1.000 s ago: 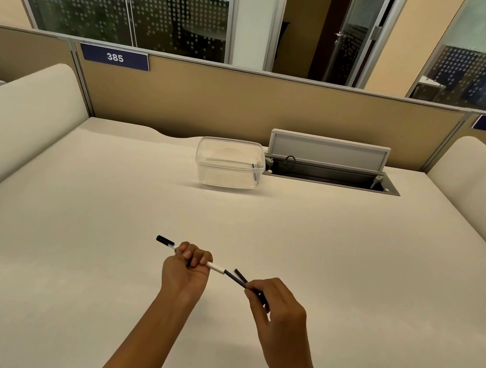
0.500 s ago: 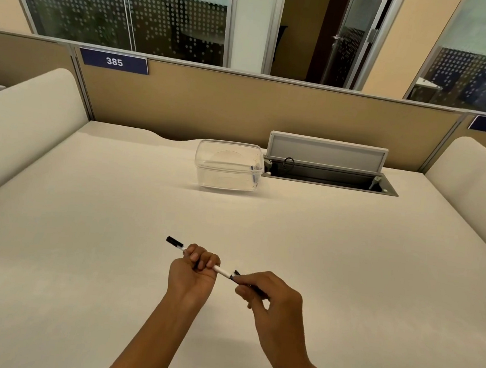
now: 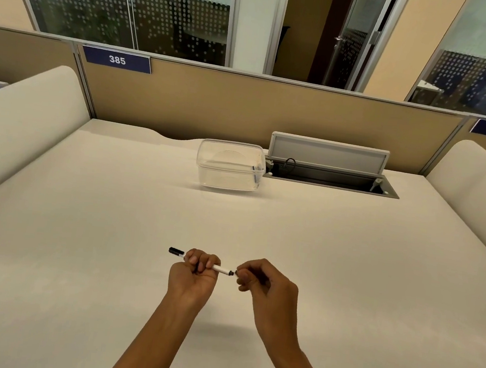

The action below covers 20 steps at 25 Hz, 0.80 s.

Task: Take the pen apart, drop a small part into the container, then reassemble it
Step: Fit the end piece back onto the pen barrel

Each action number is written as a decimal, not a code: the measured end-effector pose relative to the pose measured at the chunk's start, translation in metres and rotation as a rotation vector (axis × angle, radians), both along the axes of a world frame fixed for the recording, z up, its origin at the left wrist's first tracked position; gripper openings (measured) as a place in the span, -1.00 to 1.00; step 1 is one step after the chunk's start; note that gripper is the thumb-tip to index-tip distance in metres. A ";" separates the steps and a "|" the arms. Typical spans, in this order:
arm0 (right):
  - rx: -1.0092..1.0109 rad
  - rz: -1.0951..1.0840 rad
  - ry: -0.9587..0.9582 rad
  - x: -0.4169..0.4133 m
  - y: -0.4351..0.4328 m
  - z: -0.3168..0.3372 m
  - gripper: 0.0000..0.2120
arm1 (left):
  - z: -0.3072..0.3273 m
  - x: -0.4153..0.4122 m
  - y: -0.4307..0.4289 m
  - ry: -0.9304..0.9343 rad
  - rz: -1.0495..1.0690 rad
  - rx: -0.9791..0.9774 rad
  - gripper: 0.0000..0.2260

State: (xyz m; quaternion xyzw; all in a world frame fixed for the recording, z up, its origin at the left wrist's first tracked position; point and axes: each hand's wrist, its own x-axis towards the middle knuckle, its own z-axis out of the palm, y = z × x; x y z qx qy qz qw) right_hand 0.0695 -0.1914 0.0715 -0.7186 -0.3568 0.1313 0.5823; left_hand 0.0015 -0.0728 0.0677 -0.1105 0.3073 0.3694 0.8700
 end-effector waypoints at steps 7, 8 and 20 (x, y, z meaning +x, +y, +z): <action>-0.183 -0.112 -0.062 0.029 0.004 -0.037 -0.88 | -0.001 -0.012 0.010 -0.035 0.106 -0.121 -0.72; -0.239 -0.111 -0.095 0.031 0.007 -0.043 -0.91 | 0.000 -0.011 0.010 -0.029 0.108 -0.117 -0.72; -0.592 -0.015 -0.414 0.039 0.028 -0.070 -0.95 | -0.009 -0.004 0.019 0.083 0.095 -0.005 -0.73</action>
